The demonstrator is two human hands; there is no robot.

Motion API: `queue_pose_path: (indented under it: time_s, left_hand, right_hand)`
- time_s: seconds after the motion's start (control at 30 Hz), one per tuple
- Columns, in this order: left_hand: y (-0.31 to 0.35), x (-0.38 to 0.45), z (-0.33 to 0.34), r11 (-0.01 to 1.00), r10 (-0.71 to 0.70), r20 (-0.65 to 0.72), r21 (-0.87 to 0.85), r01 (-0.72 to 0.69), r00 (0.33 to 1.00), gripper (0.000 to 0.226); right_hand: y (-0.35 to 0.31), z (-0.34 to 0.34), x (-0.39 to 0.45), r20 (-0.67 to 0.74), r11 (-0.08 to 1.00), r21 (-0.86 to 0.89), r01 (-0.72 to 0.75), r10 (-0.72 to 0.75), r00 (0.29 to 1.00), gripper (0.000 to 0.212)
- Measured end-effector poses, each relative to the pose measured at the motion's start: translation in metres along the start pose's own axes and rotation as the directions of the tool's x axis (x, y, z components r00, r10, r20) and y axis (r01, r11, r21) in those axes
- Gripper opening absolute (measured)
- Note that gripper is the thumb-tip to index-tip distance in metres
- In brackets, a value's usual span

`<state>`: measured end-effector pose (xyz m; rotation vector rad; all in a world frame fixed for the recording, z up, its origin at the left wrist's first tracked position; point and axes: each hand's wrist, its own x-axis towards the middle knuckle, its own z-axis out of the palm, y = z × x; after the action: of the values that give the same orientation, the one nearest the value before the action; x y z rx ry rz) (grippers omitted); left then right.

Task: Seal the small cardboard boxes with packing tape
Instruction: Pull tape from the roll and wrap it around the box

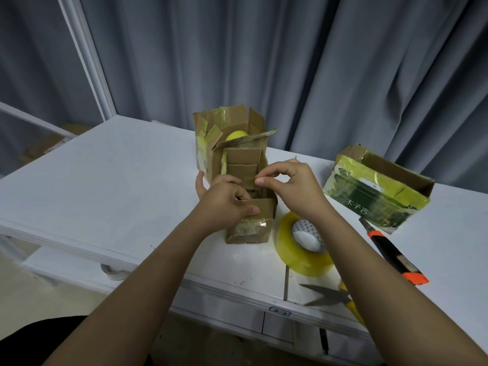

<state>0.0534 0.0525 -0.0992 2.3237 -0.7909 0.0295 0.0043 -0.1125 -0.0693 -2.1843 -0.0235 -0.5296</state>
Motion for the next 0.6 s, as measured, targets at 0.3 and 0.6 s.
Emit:
queue_pose_path:
  time_s: [0.3,0.6]
  left_hand:
    - [-0.001,0.004,0.0,0.997,-0.069,0.035,0.03,0.068,0.997,0.029]
    - [0.009,0.005,-0.007,0.996,-0.091,0.108,-0.015,0.093,0.99,0.05]
  right_hand:
    - [-0.011,0.01,-0.032,-0.542,1.0,-0.024,0.004,-0.017,0.84,0.051]
    - [-0.006,0.08,-0.069,-0.106,0.559,0.787,-0.262,0.541,0.834,0.03]
